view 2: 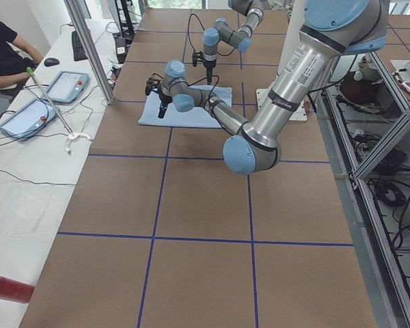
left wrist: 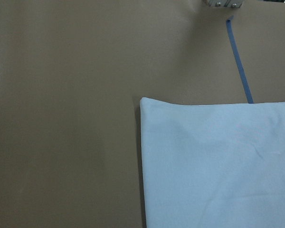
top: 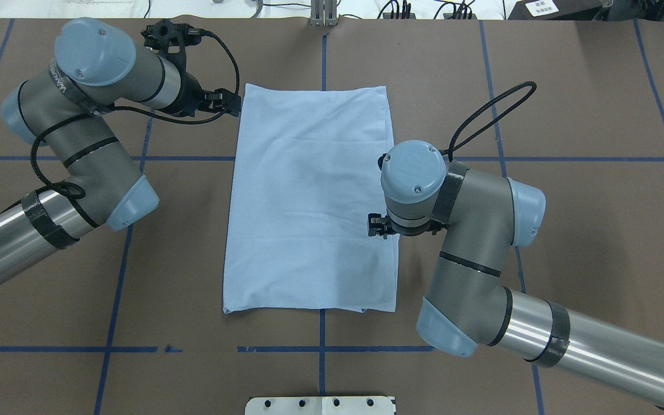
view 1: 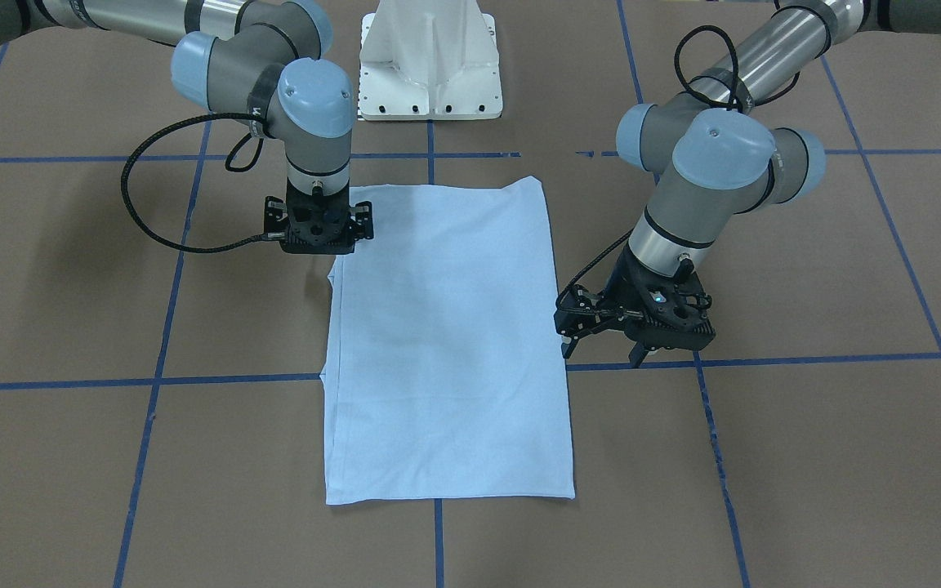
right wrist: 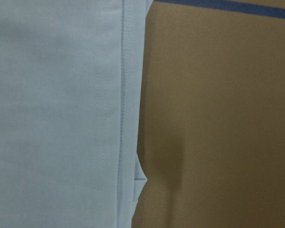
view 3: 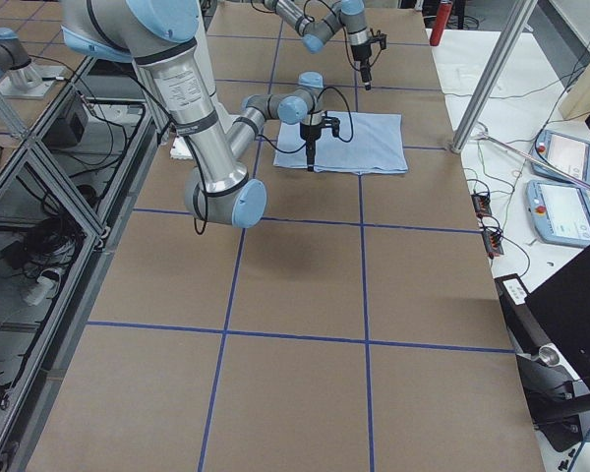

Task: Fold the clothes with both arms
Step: 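Move both grippers down to the folded shirt's long edges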

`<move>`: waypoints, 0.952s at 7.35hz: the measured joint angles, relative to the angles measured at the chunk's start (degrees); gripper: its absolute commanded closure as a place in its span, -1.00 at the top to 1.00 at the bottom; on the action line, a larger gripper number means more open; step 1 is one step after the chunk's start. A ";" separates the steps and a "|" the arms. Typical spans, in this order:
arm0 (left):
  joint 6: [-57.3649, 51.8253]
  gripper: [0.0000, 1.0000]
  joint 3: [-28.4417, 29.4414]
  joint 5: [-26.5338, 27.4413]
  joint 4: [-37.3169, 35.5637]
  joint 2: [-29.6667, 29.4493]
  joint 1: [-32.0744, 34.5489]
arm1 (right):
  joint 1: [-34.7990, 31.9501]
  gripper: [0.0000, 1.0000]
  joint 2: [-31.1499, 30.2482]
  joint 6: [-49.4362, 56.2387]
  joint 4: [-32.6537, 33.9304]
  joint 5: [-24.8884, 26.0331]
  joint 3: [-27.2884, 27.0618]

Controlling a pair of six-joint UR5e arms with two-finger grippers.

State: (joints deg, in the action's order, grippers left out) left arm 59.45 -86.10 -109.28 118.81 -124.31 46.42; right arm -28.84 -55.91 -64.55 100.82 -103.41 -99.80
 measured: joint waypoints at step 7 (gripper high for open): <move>25.21 1.00 -19.56 -1.96 -13.47 7.18 -13.75 | -1.55 1.00 -2.78 -6.97 -0.02 -2.36 -13.19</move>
State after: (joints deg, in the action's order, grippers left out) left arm 84.67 -105.65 -111.24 105.34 -117.13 32.67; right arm -30.39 -58.69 -71.52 100.80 -105.77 -112.99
